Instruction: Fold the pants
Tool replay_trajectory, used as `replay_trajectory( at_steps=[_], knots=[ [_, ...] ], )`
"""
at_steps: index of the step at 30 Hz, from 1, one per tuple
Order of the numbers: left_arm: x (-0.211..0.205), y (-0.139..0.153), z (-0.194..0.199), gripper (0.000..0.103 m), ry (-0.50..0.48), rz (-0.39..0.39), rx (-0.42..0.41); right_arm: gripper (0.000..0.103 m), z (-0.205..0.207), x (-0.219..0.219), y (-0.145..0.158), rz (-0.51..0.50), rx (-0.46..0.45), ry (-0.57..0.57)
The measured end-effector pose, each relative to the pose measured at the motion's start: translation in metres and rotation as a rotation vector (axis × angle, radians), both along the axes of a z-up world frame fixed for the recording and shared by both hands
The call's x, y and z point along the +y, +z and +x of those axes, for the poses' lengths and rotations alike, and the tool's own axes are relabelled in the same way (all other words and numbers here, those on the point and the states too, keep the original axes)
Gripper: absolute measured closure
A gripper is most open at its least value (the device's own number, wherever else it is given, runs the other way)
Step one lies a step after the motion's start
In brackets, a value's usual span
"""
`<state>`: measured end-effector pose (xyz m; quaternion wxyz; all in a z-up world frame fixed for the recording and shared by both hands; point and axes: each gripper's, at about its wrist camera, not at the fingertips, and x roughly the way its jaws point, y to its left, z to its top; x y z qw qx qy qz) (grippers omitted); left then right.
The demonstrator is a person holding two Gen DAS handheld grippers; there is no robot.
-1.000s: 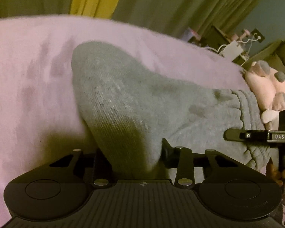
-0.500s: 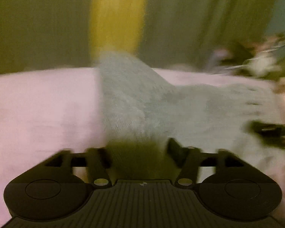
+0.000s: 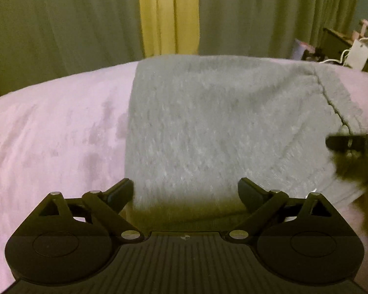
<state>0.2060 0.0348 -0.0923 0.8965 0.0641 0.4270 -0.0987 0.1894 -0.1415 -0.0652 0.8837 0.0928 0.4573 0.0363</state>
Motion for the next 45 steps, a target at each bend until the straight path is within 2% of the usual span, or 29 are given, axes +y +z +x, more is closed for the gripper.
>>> replay_trajectory(
  at_steps=[3, 7, 9, 11, 13, 15, 17, 19, 21, 24, 27, 29, 32, 36, 39, 41, 45],
  knots=[
    [0.000, 0.001, -0.004, 0.003, 0.025, 0.006, 0.014, 0.005, -0.009, 0.005, -0.001, -0.082, -0.019, 0.062],
    [0.015, 0.012, -0.016, 0.003, 0.061, -0.065, 0.035, 0.005, -0.018, 0.001, 0.014, -0.100, -0.021, 0.056],
    [0.016, 0.008, -0.017, 0.001, 0.076, -0.077, 0.087, 0.005, -0.022, 0.003, 0.014, -0.159, -0.003, 0.065],
    [0.014, 0.000, -0.019, 0.000, 0.095, -0.061, 0.120, 0.005, -0.025, 0.002, 0.013, -0.141, 0.030, 0.032],
    [0.014, -0.003, -0.027, 0.001, 0.125, -0.003, 0.166, 0.005, -0.032, 0.000, 0.022, -0.143, 0.066, -0.041],
    [0.010, -0.010, -0.040, 0.001, 0.158, 0.122, 0.183, 0.005, -0.046, 0.006, 0.029, -0.295, 0.098, -0.117],
    [0.005, -0.014, -0.062, 0.001, 0.161, 0.197, 0.157, 0.005, -0.064, 0.011, 0.035, -0.374, 0.100, -0.128],
    [0.002, -0.014, -0.083, 0.001, 0.166, 0.208, 0.149, 0.005, -0.092, 0.016, 0.042, -0.317, 0.099, -0.115],
    [0.000, -0.010, -0.103, 0.001, 0.180, 0.184, 0.157, 0.005, -0.117, 0.024, 0.047, -0.237, 0.113, -0.091],
    [-0.007, 0.002, -0.125, 0.001, 0.180, 0.174, 0.148, 0.005, -0.156, 0.040, 0.052, -0.185, 0.121, -0.088],
    [-0.015, 0.014, -0.137, 0.001, 0.179, 0.209, 0.123, 0.005, -0.170, 0.051, 0.051, -0.107, 0.172, -0.021],
    [-0.015, 0.020, -0.142, 0.001, 0.199, 0.190, 0.130, 0.005, -0.179, 0.056, 0.056, -0.078, 0.179, -0.019],
    [-0.013, 0.026, -0.145, 0.001, 0.199, 0.141, 0.171, 0.005, -0.183, 0.061, 0.066, -0.101, 0.177, -0.033],
    [-0.016, 0.038, -0.148, 0.001, 0.192, 0.127, 0.183, 0.005, -0.181, 0.068, 0.076, -0.148, 0.153, -0.032],
    [-0.020, 0.050, -0.148, 0.001, 0.189, 0.139, 0.197, 0.004, -0.175, 0.071, 0.081, -0.187, 0.167, -0.045],
    [-0.023, 0.057, -0.146, 0.001, 0.175, 0.149, 0.205, 0.004, -0.175, 0.071, 0.086, -0.179, 0.164, -0.051],
    [-0.026, 0.071, -0.143, 0.001, 0.177, 0.221, 0.197, 0.005, -0.168, 0.075, 0.103, -0.182, 0.154, -0.042]
  ],
)
